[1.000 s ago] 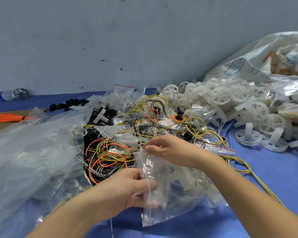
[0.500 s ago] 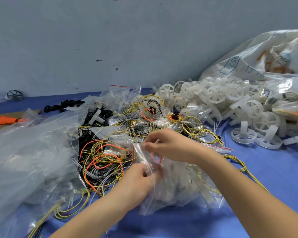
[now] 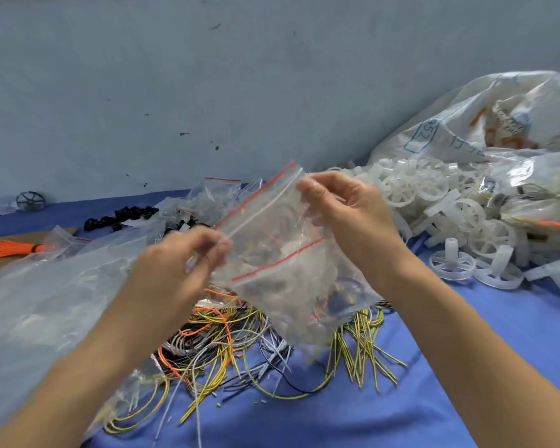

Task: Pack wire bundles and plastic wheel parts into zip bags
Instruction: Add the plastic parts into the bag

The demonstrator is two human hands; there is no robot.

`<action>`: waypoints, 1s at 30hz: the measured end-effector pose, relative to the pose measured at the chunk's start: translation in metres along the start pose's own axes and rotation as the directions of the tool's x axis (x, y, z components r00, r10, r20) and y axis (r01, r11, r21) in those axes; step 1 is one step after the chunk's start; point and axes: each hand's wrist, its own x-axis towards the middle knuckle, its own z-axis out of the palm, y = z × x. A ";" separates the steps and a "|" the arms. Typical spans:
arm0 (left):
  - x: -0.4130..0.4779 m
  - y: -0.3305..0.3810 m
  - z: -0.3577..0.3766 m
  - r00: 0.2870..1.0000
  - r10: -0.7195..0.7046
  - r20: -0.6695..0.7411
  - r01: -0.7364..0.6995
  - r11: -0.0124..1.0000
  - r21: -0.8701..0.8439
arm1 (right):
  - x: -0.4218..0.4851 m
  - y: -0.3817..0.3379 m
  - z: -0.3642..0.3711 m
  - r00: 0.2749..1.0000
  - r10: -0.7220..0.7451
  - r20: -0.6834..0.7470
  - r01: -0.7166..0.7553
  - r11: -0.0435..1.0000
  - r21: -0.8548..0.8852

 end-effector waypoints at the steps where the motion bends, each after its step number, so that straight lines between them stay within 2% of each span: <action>1: 0.005 0.003 -0.010 0.993 0.077 -0.094 -0.071 0.995 0.075 | 0.001 -0.005 -0.001 1.000 -0.005 -0.025 0.006 0.998 0.055; 3: 0.011 0.012 -0.020 0.955 0.209 -0.209 -0.165 0.964 0.210 | 0.001 -0.009 -0.003 0.999 0.005 -0.045 -0.001 0.995 0.102; 6: 0.007 0.018 -0.025 0.966 0.228 -0.124 -0.186 0.941 0.283 | -0.009 -0.009 0.002 0.998 0.028 -0.053 -0.023 0.996 0.082; 10: 0.011 0.021 -0.039 0.950 0.214 -0.229 -0.131 0.936 0.328 | -0.014 -0.014 0.005 0.991 -0.043 -0.126 0.051 0.996 0.066; 14: 0.012 0.025 -0.037 0.933 0.334 -0.131 -0.267 0.891 0.368 | -0.017 -0.012 0.009 0.989 0.030 -0.143 -0.015 0.995 0.104; 16: 0.013 0.025 -0.042 0.921 0.363 -0.143 -0.301 0.894 0.331 | -0.016 -0.012 0.005 0.990 0.049 -0.132 -0.032 0.991 0.129; 18: 0.015 0.025 -0.047 0.939 0.310 -0.152 -0.274 0.936 0.220 | -0.016 -0.012 0.001 0.993 0.086 -0.083 -0.069 0.980 0.186; 21: 0.013 0.020 -0.047 0.968 0.227 -0.107 -0.220 0.973 0.073 | -0.023 -0.007 0.002 0.993 0.116 0.011 -0.116 0.976 0.183; 27: 0.011 0.014 -0.061 0.979 0.173 -0.107 -0.178 0.983 -0.042 | -0.035 -0.010 -0.012 0.998 0.057 0.018 -0.060 0.966 0.251; 30: 0.012 0.012 -0.055 0.993 0.119 -0.002 -0.119 0.987 -0.109 | -0.042 -0.003 -0.013 0.994 0.092 0.057 -0.101 0.978 0.184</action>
